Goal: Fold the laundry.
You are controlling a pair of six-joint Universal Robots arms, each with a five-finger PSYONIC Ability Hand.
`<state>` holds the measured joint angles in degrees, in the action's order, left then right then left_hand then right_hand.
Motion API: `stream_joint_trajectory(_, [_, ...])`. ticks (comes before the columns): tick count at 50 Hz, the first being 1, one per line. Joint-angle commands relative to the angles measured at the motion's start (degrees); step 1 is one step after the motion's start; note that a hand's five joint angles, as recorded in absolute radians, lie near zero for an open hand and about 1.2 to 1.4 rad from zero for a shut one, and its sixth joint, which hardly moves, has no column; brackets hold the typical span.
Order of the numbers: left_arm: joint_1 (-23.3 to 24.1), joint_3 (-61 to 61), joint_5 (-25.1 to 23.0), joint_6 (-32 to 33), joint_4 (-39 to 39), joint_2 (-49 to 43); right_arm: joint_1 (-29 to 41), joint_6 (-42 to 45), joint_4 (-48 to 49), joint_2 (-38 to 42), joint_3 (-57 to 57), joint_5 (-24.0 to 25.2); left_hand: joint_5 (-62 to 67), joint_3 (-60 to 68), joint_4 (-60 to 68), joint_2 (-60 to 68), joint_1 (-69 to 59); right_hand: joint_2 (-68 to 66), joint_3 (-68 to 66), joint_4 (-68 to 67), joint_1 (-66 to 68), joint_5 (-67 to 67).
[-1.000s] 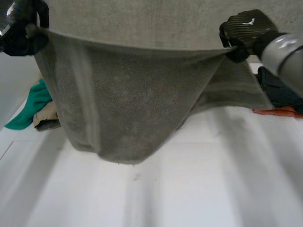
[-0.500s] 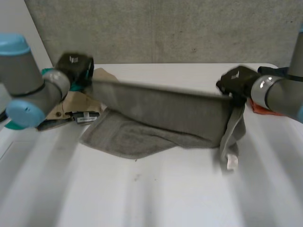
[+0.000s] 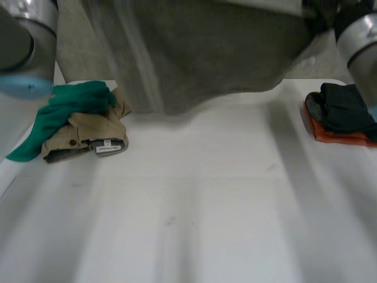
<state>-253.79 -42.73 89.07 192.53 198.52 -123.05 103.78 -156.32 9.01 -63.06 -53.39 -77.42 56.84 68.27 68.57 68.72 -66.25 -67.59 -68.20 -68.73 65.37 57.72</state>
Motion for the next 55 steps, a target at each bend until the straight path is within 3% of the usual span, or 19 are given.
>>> stream_joint_trajectory(1, [-1.5, -25.8, -4.5, -0.5, 5.5, 4.2, -1.5, 0.6, -5.9, -0.9, -15.5, 5.9, 13.2, 11.7, 11.4, 11.3, -13.8, -12.4, -11.8, -11.3, 14.6, 12.3])
stream_joint_trajectory(9, [-5.1, -38.6, -8.5, -0.1, 10.3, 2.4, -2.1, 3.5, -5.0, 6.0, -22.4, 8.4, 13.2, 11.7, 11.4, 11.3, -13.8, -12.4, -11.8, -11.3, 14.6, 12.3])
stream_joint_trajectory(16, [-7.4, -40.3, -9.1, -0.1, 9.0, 3.1, -2.9, 3.0, -6.4, 11.9, -20.3, 4.2, 13.2, 11.7, 11.4, 11.3, -13.8, -12.4, -11.8, -11.3, 14.6, 12.3])
stream_joint_trajectory(22, [-7.9, -40.5, -8.7, 0.0, 8.3, 4.0, -3.9, -4.6, -7.9, 12.6, -19.6, -3.3, 13.2, 11.7, 11.4, 11.3, -13.8, 25.6, 26.2, 26.7, -23.3, -25.7])
stream_joint_trajectory(26, [-7.6, -40.9, -8.8, 0.3, 7.7, 4.6, -4.6, -8.6, -9.9, 12.0, -19.6, -7.4, 13.2, 11.7, 11.4, 11.3, -13.8, 27.6, 28.3, 28.8, -25.4, -27.8])
stream_joint_trajectory(31, [-7.1, -42.2, -8.7, 1.7, 5.4, 5.3, -6.6, -9.2, -15.1, 10.3, -19.8, -9.2, 13.2, 11.7, 11.4, 11.3, -13.8, 27.3, 27.9, 28.4, -25.1, -27.4])
stream_joint_trajectory(38, [-7.3, -44.4, -8.7, 3.8, 3.0, 8.0, -9.6, -8.4, -20.5, 8.7, -20.4, -6.4, 13.2, 11.7, 11.4, 11.3, -13.8, 21.9, 22.6, 23.1, -19.7, -22.1])
stream_joint_trajectory(41, [-7.6, -45.3, -8.7, 4.7, 2.4, 9.1, -10.4, -7.6, -21.5, 8.2, -20.7, -5.4, 13.2, 11.7, 11.4, 11.3, -13.8, 6.0, 6.6, 7.2, -3.8, -6.2])
stream_joint_trajectory(42, [-7.8, -45.9, -8.8, 5.3, 1.7, 10.0, -11.1, -6.8, -21.7, 7.6, -21.2, -4.5, 13.2, 11.7, 11.4, 11.3, -13.8, -12.2, -11.6, -11.1, 14.4, 12.1])
stream_joint_trajectory(43, [-7.9, -46.4, -8.8, 5.7, 1.2, 10.5, -11.5, -6.4, -21.7, 7.2, -21.5, -3.8, 13.2, 11.7, 11.4, 11.3, -13.8, -12.4, -11.8, -11.3, 14.6, 12.3])
stream_joint_trajectory(48, [-7.9, -49.3, -8.7, 9.6, -5.1, 14.1, -12.8, 2.7, -24.5, 3.1, -24.5, 3.1, 13.2, 11.7, 11.4, 11.3, -13.8, -12.4, -11.8, -11.3, 14.6, 12.3])
stream_joint_trajectory(50, [-7.9, -51.4, -8.5, 12.3, -10.3, 17.5, -13.5, 13.2, -27.8, 0.8, -26.8, 5.5, 13.2, 11.7, 11.4, 11.3, -13.8, -12.4, -11.8, -11.3, 14.6, 12.3])
stream_joint_trajectory(55, [-8.1, -56.0, -8.0, 21.1, -26.1, 25.3, -17.2, 37.4, -38.1, -3.3, -31.7, 5.3, 13.2, 11.7, 11.4, 11.3, -13.8, -12.4, -11.8, -11.3, 14.6, 12.3])
